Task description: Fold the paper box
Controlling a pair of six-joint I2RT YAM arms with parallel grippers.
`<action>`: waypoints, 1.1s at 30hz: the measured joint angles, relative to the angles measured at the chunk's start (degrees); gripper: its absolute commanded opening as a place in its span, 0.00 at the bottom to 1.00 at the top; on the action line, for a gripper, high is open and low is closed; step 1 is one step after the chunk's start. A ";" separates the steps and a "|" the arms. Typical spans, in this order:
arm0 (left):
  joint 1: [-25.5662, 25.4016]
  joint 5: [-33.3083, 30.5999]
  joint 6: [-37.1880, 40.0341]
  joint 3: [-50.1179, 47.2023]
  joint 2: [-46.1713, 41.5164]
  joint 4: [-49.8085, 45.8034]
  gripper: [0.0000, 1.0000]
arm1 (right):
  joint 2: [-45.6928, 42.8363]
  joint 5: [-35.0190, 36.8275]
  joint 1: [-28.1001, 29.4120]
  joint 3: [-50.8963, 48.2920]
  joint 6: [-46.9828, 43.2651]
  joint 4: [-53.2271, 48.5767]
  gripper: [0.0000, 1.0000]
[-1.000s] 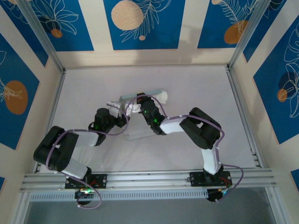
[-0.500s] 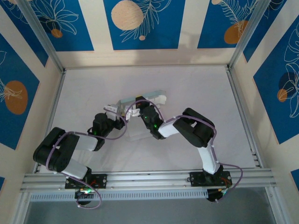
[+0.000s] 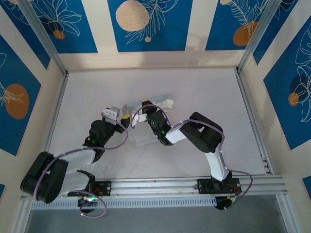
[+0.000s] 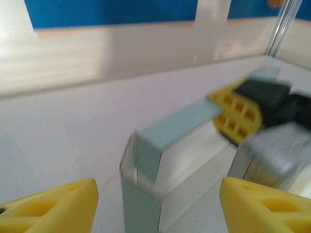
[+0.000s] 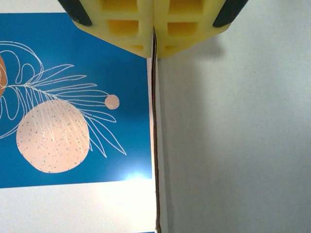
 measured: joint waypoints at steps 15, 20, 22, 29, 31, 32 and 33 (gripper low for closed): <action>9.88 2.16 3.76 12.66 0.22 -24.37 0.49 | -0.02 -1.05 -0.57 -0.35 1.31 0.37 0.00; 9.88 4.57 3.65 13.07 2.12 -29.44 0.47 | -0.15 -1.92 -1.03 -0.26 2.05 -0.20 0.00; 9.88 5.25 3.67 13.07 2.12 -30.53 0.48 | -0.57 -2.16 -1.33 -0.09 2.69 -1.25 0.00; 9.88 6.45 4.96 15.39 3.54 -35.12 0.45 | -0.90 -2.36 -1.99 0.46 3.15 -3.04 0.00; 9.88 7.08 5.70 16.94 4.55 -36.85 0.45 | -1.01 -2.36 -1.99 0.46 3.32 -3.28 0.00; 9.88 7.41 6.10 17.27 4.66 -37.40 0.46 | -1.01 -2.36 -1.99 0.46 3.34 -3.30 0.00; 9.88 7.91 6.56 17.66 4.76 -38.18 0.46 | -1.01 -2.36 -1.99 0.46 3.43 -3.30 0.00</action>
